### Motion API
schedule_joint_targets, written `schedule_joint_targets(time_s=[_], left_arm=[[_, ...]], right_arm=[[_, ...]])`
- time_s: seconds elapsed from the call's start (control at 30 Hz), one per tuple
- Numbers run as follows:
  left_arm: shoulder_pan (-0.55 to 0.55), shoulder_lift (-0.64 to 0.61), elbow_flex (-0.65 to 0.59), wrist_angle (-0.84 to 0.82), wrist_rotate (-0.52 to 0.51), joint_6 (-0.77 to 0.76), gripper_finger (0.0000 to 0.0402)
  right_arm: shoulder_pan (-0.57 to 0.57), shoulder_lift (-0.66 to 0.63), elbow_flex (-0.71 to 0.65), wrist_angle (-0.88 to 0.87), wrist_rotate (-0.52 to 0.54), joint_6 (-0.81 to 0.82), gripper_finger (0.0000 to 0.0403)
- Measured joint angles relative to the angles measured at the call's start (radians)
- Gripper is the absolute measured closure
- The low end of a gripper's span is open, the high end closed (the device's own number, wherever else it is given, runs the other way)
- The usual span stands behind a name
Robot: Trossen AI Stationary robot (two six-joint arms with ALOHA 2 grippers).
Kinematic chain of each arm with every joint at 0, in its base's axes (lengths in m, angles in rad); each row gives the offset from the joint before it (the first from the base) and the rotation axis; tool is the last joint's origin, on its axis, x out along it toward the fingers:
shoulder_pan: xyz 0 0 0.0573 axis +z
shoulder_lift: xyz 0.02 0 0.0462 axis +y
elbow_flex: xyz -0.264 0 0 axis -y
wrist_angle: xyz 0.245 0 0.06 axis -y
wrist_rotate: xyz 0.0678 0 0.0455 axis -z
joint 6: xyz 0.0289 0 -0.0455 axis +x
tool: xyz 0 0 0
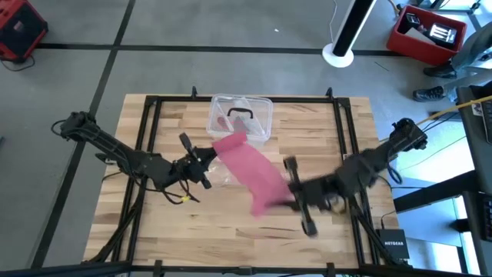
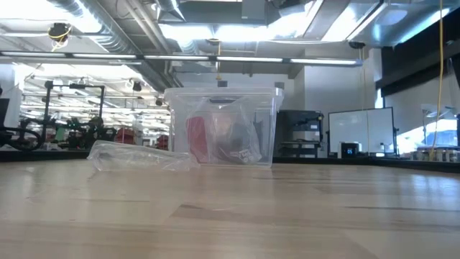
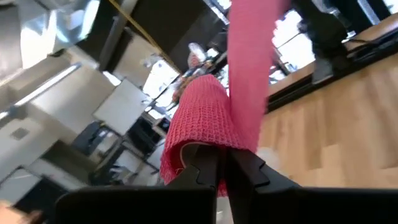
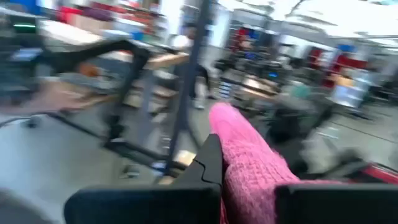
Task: Roll bandage
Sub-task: Roll the pink bandage
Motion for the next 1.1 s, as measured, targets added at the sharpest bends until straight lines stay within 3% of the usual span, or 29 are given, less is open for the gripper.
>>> schedule_joint_targets(time_s=[0.2, 0.37, 0.8, 1.1], left_arm=[[0.002, 0.063, -0.006, -0.024, 0.060, -0.072, 0.0400], [0.003, 0.120, -0.006, -0.021, 0.168, -0.162, 0.0400], [-0.006, 0.225, -0.006, -0.018, 0.265, -0.247, 0.0400], [-0.097, 0.248, -0.006, 0.025, 0.295, -0.218, 0.0400]], right_arm=[[-0.165, 0.010, 0.019, 0.012, -0.053, 0.024, 0.0402], [-0.274, 0.015, 0.019, 0.002, -0.077, 0.044, 0.0402], [-0.512, 0.022, 0.012, -0.074, -0.139, 0.192, 0.0402], [-0.650, 0.030, -0.203, -0.055, -0.189, 0.299, 0.0402]])
